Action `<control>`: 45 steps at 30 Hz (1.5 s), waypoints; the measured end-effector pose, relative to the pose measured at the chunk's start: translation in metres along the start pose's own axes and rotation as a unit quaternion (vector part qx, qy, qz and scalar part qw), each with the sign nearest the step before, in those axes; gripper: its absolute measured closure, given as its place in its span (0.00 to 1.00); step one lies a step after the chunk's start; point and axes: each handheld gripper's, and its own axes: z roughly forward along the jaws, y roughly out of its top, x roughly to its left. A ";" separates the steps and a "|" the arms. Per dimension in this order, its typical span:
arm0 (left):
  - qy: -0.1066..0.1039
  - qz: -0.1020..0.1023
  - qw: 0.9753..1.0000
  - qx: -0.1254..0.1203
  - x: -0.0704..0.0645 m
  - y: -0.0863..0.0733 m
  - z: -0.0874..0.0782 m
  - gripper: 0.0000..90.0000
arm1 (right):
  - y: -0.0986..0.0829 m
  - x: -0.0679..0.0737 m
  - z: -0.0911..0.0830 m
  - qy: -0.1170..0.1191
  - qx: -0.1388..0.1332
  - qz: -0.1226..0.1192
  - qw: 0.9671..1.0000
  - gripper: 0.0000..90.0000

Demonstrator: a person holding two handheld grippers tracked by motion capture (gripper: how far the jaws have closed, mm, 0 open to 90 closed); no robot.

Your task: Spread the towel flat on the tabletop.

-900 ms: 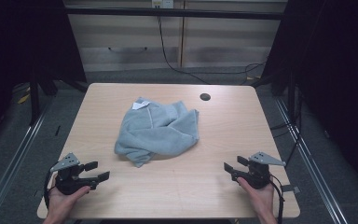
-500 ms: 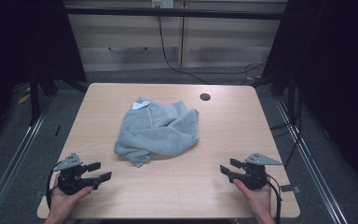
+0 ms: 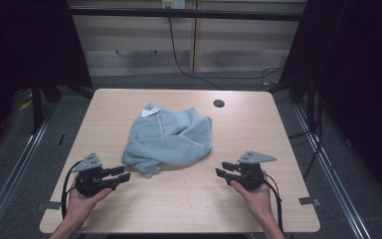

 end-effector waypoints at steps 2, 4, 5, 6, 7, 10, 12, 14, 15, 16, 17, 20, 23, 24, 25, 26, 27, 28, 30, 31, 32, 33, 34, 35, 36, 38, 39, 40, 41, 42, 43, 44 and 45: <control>-0.004 0.007 1.000 0.002 0.000 0.007 0.004 0.70 | 0.004 0.000 0.003 0.002 -0.001 0.000 1.000 0.70; -0.004 0.015 1.000 0.002 0.000 0.021 0.015 0.73 | 0.022 0.000 0.017 0.012 0.001 -0.011 1.000 0.69; -0.008 0.015 1.000 0.001 0.001 0.024 0.019 0.73 | 0.027 -0.001 0.022 0.016 0.003 -0.016 1.000 0.69; -0.006 0.012 1.000 -0.004 0.002 0.026 0.022 0.73 | 0.032 -0.001 0.028 0.019 0.003 -0.018 1.000 0.67; -0.006 0.012 1.000 -0.004 0.002 0.026 0.022 0.71 | 0.036 -0.003 0.034 0.025 0.004 -0.019 1.000 0.65; 0.000 -0.004 1.000 -0.005 0.005 0.024 0.035 0.68 | 0.042 -0.004 0.048 0.025 0.009 -0.016 1.000 0.57; 0.004 -0.011 1.000 0.000 0.005 0.018 0.044 0.62 | 0.043 -0.005 0.063 0.030 0.016 -0.018 0.999 0.53; 0.003 -0.004 1.000 0.014 0.006 0.012 0.054 0.54 | 0.041 -0.002 0.083 0.031 0.031 -0.026 0.999 0.46; 0.005 -0.004 1.000 0.018 0.007 0.011 0.057 0.52 | 0.039 -0.002 0.090 0.032 0.039 -0.028 0.998 0.43; 0.006 -0.005 1.000 0.019 0.009 0.011 0.059 0.50 | 0.037 -0.002 0.095 0.032 0.043 -0.028 0.998 0.42; 0.008 -0.004 1.000 0.020 0.010 0.010 0.062 0.49 | 0.035 -0.003 0.100 0.024 0.051 -0.031 0.998 0.38; 0.015 0.003 0.999 0.029 0.011 0.007 0.068 0.48 | 0.031 -0.005 0.109 0.013 0.062 -0.032 0.997 0.35; 0.024 0.019 0.999 0.040 0.009 0.005 0.073 0.46 | 0.025 -0.009 0.119 0.009 0.075 -0.033 0.997 0.33; 0.026 0.017 0.999 0.041 0.008 0.004 0.075 0.45 | 0.024 -0.008 0.121 0.008 0.069 -0.029 0.997 0.33; 0.029 0.019 0.998 0.046 0.008 0.004 0.076 0.45 | 0.024 -0.008 0.121 0.008 0.069 -0.029 0.997 0.33; 0.036 0.025 0.998 0.054 0.008 0.003 0.078 0.47 | 0.024 -0.007 0.122 0.006 0.071 -0.031 0.997 0.34; 0.038 0.028 0.997 0.061 0.009 0.002 0.080 0.52 | 0.025 -0.006 0.122 0.001 0.075 -0.036 0.997 0.37; 0.043 0.029 0.997 0.063 0.011 0.001 0.080 0.61 | 0.024 -0.003 0.123 -0.016 0.078 -0.052 0.995 0.48; 0.047 0.027 0.997 0.063 0.012 0.000 0.080 0.69 | 0.024 -0.002 0.122 -0.017 0.077 -0.047 0.996 0.59; 0.052 0.032 0.996 0.064 0.010 0.000 0.080 0.69 | 0.023 -0.002 0.121 -0.015 0.073 -0.043 0.996 0.65; 0.054 0.033 0.996 0.064 0.010 0.000 0.079 0.73 | 0.023 0.000 0.121 -0.012 0.074 -0.041 0.996 0.74; 0.051 0.033 0.996 0.064 0.009 0.000 0.079 0.78 | 0.022 0.003 0.118 -0.003 0.080 -0.040 0.996 0.82; 0.047 0.038 0.996 0.066 0.009 0.000 0.077 0.79 | 0.022 0.005 0.116 0.000 0.084 -0.040 0.996 0.83; 0.038 0.031 0.997 0.065 0.009 -0.001 0.076 0.79 | 0.022 0.005 0.116 0.000 0.084 -0.040 0.996 0.83; 0.020 0.024 0.998 0.063 0.008 -0.002 0.072 0.81 | 0.019 0.007 0.110 0.014 0.092 -0.040 0.995 0.85; 0.015 0.027 0.998 0.064 0.007 -0.002 0.070 0.81 | 0.015 0.008 0.101 0.026 0.097 -0.040 0.994 0.85; 0.009 0.029 0.997 0.064 0.005 -0.003 0.067 0.81 | 0.015 0.008 0.101 0.026 0.097 -0.040 0.994 0.85; 0.000 0.035 0.997 0.066 0.003 -0.004 0.063 0.82 | 0.013 0.008 0.096 0.032 0.099 -0.039 0.994 0.86; -0.008 0.034 0.997 0.064 0.000 -0.005 0.060 0.82 | 0.011 0.008 0.091 0.039 0.099 -0.039 0.994 0.86; -0.024 0.037 0.997 0.056 -0.005 -0.004 0.052 0.82 | 0.010 0.007 0.081 0.045 0.095 -0.034 0.994 0.86; -0.024 0.037 0.997 0.056 -0.005 -0.004 0.052 0.82 | 0.010 0.007 0.081 0.045 0.095 -0.034 0.994 0.86; -0.043 0.044 0.997 0.040 -0.012 -0.001 0.042 0.82 | 0.012 0.008 0.069 0.051 0.085 -0.031 0.995 0.86; -0.049 0.046 0.997 0.032 -0.015 0.001 0.037 0.82 | 0.014 0.009 0.062 0.054 0.076 -0.031 0.995 0.86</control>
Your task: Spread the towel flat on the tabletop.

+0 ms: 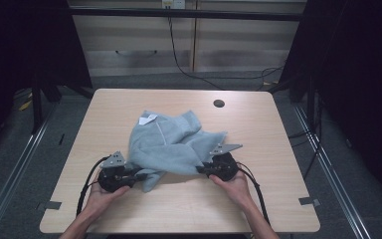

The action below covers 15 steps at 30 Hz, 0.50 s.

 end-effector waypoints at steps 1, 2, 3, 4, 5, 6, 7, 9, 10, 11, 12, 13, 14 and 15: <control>0.000 0.000 1.000 0.000 0.000 0.000 0.000 0.82 | 0.001 0.002 -0.009 0.004 -0.012 0.001 1.000 0.86; -0.004 0.002 1.000 -0.008 -0.003 0.002 -0.005 0.82 | 0.002 0.005 -0.018 0.008 -0.024 0.002 1.000 0.86; -0.020 0.006 0.999 -0.027 -0.009 0.005 -0.018 0.82 | 0.004 0.008 -0.028 0.007 -0.035 0.001 0.999 0.87; -0.020 0.006 0.999 -0.027 -0.009 0.005 -0.018 0.83 | 0.004 0.008 -0.028 0.007 -0.035 0.001 0.999 0.87; -0.026 0.007 0.999 -0.039 -0.012 0.007 -0.025 0.83 | 0.006 0.010 -0.039 0.007 -0.045 -0.001 0.999 0.87; -0.034 0.011 0.998 -0.050 -0.014 0.009 -0.033 0.83 | 0.010 0.014 -0.060 0.013 -0.069 -0.004 0.998 0.87; -0.042 0.016 0.996 -0.075 -0.020 0.015 -0.048 0.83 | 0.014 0.016 -0.071 0.013 -0.080 -0.004 0.997 0.87; -0.046 0.019 0.995 -0.087 -0.022 0.019 -0.055 0.83 | 0.018 0.018 -0.080 0.015 -0.092 -0.005 0.996 0.87; -0.050 0.021 0.993 -0.102 -0.024 0.023 -0.061 0.83 | 0.023 0.020 -0.088 0.015 -0.104 -0.008 0.994 0.87; -0.054 0.021 0.992 -0.116 -0.025 0.028 -0.067 0.83 | 0.035 0.025 -0.103 0.016 -0.125 -0.016 0.992 0.88; -0.056 0.021 0.990 -0.130 -0.026 0.033 -0.073 0.83 | 0.035 0.025 -0.103 0.016 -0.125 -0.016 0.992 0.88; -0.055 0.024 0.988 -0.140 -0.026 0.039 -0.078 0.83 | 0.049 0.031 -0.116 0.018 -0.149 -0.025 0.988 0.88; -0.053 0.028 0.987 -0.149 -0.026 0.046 -0.084 0.83 | 0.049 0.031 -0.116 0.018 -0.149 -0.025 0.988 0.88; -0.053 0.028 0.985 -0.162 -0.025 0.052 -0.089 0.84 | 0.063 0.034 -0.126 0.024 -0.173 -0.028 0.984 0.88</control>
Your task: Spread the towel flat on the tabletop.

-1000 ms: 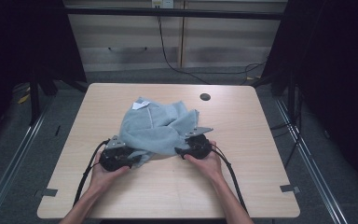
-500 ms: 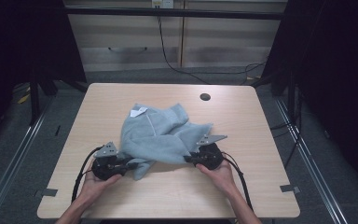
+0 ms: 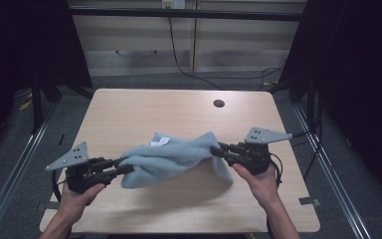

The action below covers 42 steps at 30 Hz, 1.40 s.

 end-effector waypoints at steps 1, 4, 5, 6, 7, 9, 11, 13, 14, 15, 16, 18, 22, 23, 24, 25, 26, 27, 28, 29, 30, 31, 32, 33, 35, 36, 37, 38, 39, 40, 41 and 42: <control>0.000 0.000 1.000 -0.012 0.002 0.008 -0.003 0.84 | 0.000 0.000 0.000 0.000 0.000 0.000 1.000 0.88; -0.003 -0.002 0.999 -0.051 0.006 0.034 -0.011 0.84 | 0.027 0.003 -0.003 0.000 -0.032 -0.013 0.999 0.88; -0.002 -0.002 0.998 -0.059 0.008 0.043 -0.014 0.84 | 0.035 0.005 -0.003 0.004 -0.043 -0.016 0.999 0.88; 0.002 0.003 0.998 -0.067 0.009 0.051 -0.016 0.84 | 0.051 0.007 -0.004 0.007 -0.063 -0.021 0.998 0.88; 0.007 0.003 0.997 -0.077 0.011 0.058 -0.018 0.84 | 0.051 0.007 -0.004 0.007 -0.063 -0.021 0.998 0.88; 0.005 -0.007 0.995 -0.099 0.018 0.073 -0.020 0.84 | 0.065 0.008 -0.005 0.013 -0.080 -0.021 0.996 0.88; 0.026 -0.013 0.994 -0.105 0.028 0.083 -0.019 0.84 | 0.074 0.006 -0.004 0.016 -0.098 -0.019 0.995 0.88; 0.059 -0.034 0.994 -0.088 0.052 0.080 -0.003 0.84 | 0.076 -0.006 0.006 -0.003 -0.095 -0.009 0.995 0.87; 0.059 -0.034 0.994 -0.088 0.052 0.080 -0.003 0.84 | 0.076 -0.006 0.006 -0.003 -0.095 -0.009 0.995 0.87; 0.071 -0.041 0.994 -0.075 0.059 0.074 0.005 0.84 | 0.073 -0.012 0.013 -0.012 -0.086 -0.003 0.996 0.87; 0.084 -0.047 0.994 -0.058 0.066 0.066 0.014 0.84 | 0.068 -0.018 0.021 -0.016 -0.072 0.003 0.997 0.87; 0.095 -0.065 0.993 -0.030 0.078 0.046 0.030 0.84 | 0.053 -0.032 0.038 -0.031 -0.045 0.014 0.998 0.87; 0.109 -0.093 0.989 0.025 0.096 0.005 0.054 0.82 | 0.013 -0.061 0.069 -0.047 0.011 0.040 0.998 0.86; 0.110 -0.102 0.988 0.032 0.099 -0.004 0.058 0.82 | 0.003 -0.067 0.075 -0.048 0.021 0.047 0.997 0.85; 0.110 -0.106 0.987 0.042 0.101 -0.011 0.061 0.82 | -0.008 -0.073 0.080 -0.049 0.028 0.058 0.997 0.84; 0.112 -0.109 0.987 0.048 0.102 -0.017 0.063 0.81 | -0.017 -0.078 0.084 -0.049 0.033 0.065 0.996 0.82; 0.120 -0.110 0.985 0.056 0.102 -0.022 0.064 0.76 | -0.033 -0.085 0.090 -0.064 0.044 0.076 0.994 0.73; 0.120 -0.110 0.985 0.056 0.102 -0.022 0.064 0.74 | -0.036 -0.087 0.091 -0.068 0.046 0.079 0.993 0.69; 0.125 -0.110 0.984 0.058 0.102 -0.023 0.063 0.69 | -0.040 -0.089 0.090 -0.073 0.046 0.080 0.993 0.65; 0.132 -0.113 0.983 0.058 0.102 -0.023 0.061 0.64 | -0.043 -0.089 0.087 -0.075 0.045 0.082 0.993 0.62; 0.138 -0.116 0.982 0.056 0.102 -0.023 0.058 0.64 | -0.043 -0.089 0.087 -0.075 0.045 0.082 0.993 0.62; 0.139 -0.117 0.982 0.051 0.102 -0.022 0.053 0.61 | -0.045 -0.090 0.083 -0.076 0.043 0.082 0.993 0.59; 0.142 -0.116 0.982 0.049 0.102 -0.022 0.050 0.60 | -0.048 -0.089 0.077 -0.074 0.044 0.081 0.993 0.55; 0.147 -0.120 0.981 0.045 0.101 -0.021 0.045 0.54 | -0.052 -0.087 0.067 -0.074 0.049 0.075 0.993 0.53; 0.149 -0.121 0.981 0.037 0.099 -0.020 0.036 0.52 | -0.055 -0.085 0.063 -0.072 0.053 0.070 0.994 0.52; 0.153 -0.122 0.980 0.032 0.095 -0.020 0.031 0.50 | -0.063 -0.080 0.056 -0.068 0.070 0.064 0.993 0.49; 0.154 -0.117 0.981 0.028 0.092 -0.020 0.028 0.50 | -0.068 -0.078 0.053 -0.067 0.079 0.060 0.993 0.48; 0.162 -0.108 0.981 0.025 0.083 -0.019 0.024 0.50 | -0.074 -0.076 0.051 -0.063 0.083 0.057 0.993 0.48; 0.162 -0.108 0.981 0.025 0.083 -0.019 0.024 0.50 | -0.074 -0.076 0.051 -0.063 0.083 0.057 0.993 0.48; 0.156 -0.102 0.982 0.024 0.079 -0.019 0.023 0.50 | -0.080 -0.075 0.050 -0.060 0.088 0.059 0.993 0.47; 0.152 -0.093 0.984 0.025 0.072 -0.019 0.023 0.50 | -0.086 -0.075 0.051 -0.059 0.096 0.062 0.992 0.45; 0.152 -0.087 0.984 0.027 0.068 -0.019 0.024 0.50 | -0.094 -0.075 0.053 -0.057 0.107 0.060 0.991 0.44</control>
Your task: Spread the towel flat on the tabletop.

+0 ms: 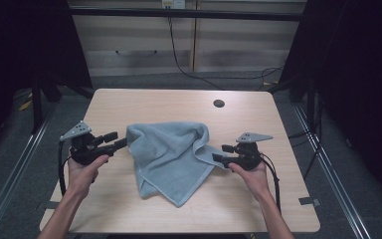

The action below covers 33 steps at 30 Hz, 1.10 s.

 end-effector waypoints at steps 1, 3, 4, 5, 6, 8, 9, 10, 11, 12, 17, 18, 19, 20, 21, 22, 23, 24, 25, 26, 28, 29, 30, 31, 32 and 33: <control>-0.023 0.018 1.000 0.009 -0.011 -0.005 0.002 0.52 | -0.009 -0.002 0.006 0.001 0.010 0.004 1.000 0.43; -0.051 0.032 0.998 0.029 -0.023 -0.014 0.010 0.55 | -0.014 -0.004 0.014 -0.004 0.026 0.006 1.000 0.42; -0.051 0.032 0.998 0.029 -0.023 -0.014 0.010 0.56 | -0.014 -0.004 0.014 -0.004 0.026 0.006 1.000 0.42; -0.068 0.039 0.996 0.039 -0.029 -0.020 0.017 0.56 | -0.016 -0.004 0.019 -0.014 0.036 0.006 0.999 0.42; -0.076 0.039 0.995 0.051 -0.034 -0.028 0.025 0.56 | -0.016 -0.004 0.019 -0.014 0.036 0.006 0.999 0.42; -0.083 0.051 0.991 0.093 -0.042 -0.042 0.043 0.56 | -0.018 -0.004 0.022 -0.012 0.040 0.010 0.999 0.51; -0.084 0.058 0.988 0.113 -0.046 -0.048 0.050 0.55 | -0.019 -0.004 0.024 -0.015 0.045 0.008 0.999 0.56; -0.079 0.063 0.987 0.122 -0.048 -0.053 0.056 0.54 | -0.022 -0.001 0.027 -0.011 0.054 0.017 0.998 0.75; -0.078 0.063 0.986 0.133 -0.049 -0.057 0.062 0.54 | -0.024 0.001 0.029 -0.004 0.062 0.012 0.998 0.78; -0.072 0.069 0.984 0.149 -0.049 -0.060 0.066 0.54 | -0.024 0.001 0.029 -0.004 0.062 0.012 0.998 0.78; -0.047 0.083 0.978 0.185 -0.038 -0.077 0.077 0.58 | -0.030 0.020 0.029 0.021 0.089 -0.011 0.996 0.87; -0.043 0.078 0.979 0.182 -0.035 -0.077 0.076 0.60 | -0.031 0.024 0.027 0.027 0.093 -0.010 0.995 0.88; -0.034 0.072 0.980 0.182 -0.031 -0.077 0.073 0.62 | -0.033 0.028 0.026 0.034 0.095 -0.011 0.995 0.88; -0.027 0.083 0.979 0.186 -0.029 -0.076 0.070 0.65 | -0.034 0.032 0.024 0.050 0.095 -0.006 0.994 0.88; -0.025 0.086 0.979 0.186 -0.025 -0.077 0.067 0.67 | -0.036 0.036 0.022 0.069 0.094 -0.001 0.993 0.88; -0.024 0.084 0.979 0.184 -0.021 -0.078 0.063 0.72 | -0.039 0.046 0.017 0.089 0.093 -0.003 0.992 0.87; -0.020 0.082 0.980 0.182 -0.011 -0.078 0.056 0.75 | -0.039 0.051 0.013 0.097 0.091 -0.003 0.991 0.86; -0.020 0.082 0.980 0.182 -0.011 -0.078 0.056 0.76 | -0.039 0.051 0.013 0.097 0.091 -0.003 0.991 0.86; -0.011 0.076 0.981 0.179 -0.001 -0.078 0.050 0.76 | -0.041 0.057 0.005 0.108 0.077 0.001 0.991 0.85; -0.011 0.076 0.981 0.179 -0.001 -0.078 0.050 0.77 | -0.041 0.057 0.005 0.108 0.077 0.001 0.991 0.85; 0.003 0.068 0.982 0.177 0.008 -0.077 0.045 0.78 | -0.041 0.057 -0.009 0.095 0.051 0.011 0.994 0.84; 0.009 0.064 0.983 0.174 0.013 -0.077 0.043 0.78 | -0.041 0.054 -0.014 0.090 0.044 0.018 0.995 0.85; 0.013 0.060 0.984 0.169 0.018 -0.077 0.041 0.78 | -0.042 0.051 -0.018 0.084 0.039 0.023 0.995 0.85; 0.019 0.049 0.985 0.164 0.021 -0.078 0.039 0.78 | -0.042 0.051 -0.018 0.084 0.039 0.023 0.995 0.85; 0.026 0.041 0.986 0.161 0.024 -0.077 0.037 0.75 | -0.044 0.042 -0.026 0.062 0.036 0.033 0.997 0.84; 0.028 0.041 0.986 0.160 0.025 -0.077 0.035 0.74 | -0.046 0.038 -0.029 0.051 0.037 0.035 0.997 0.83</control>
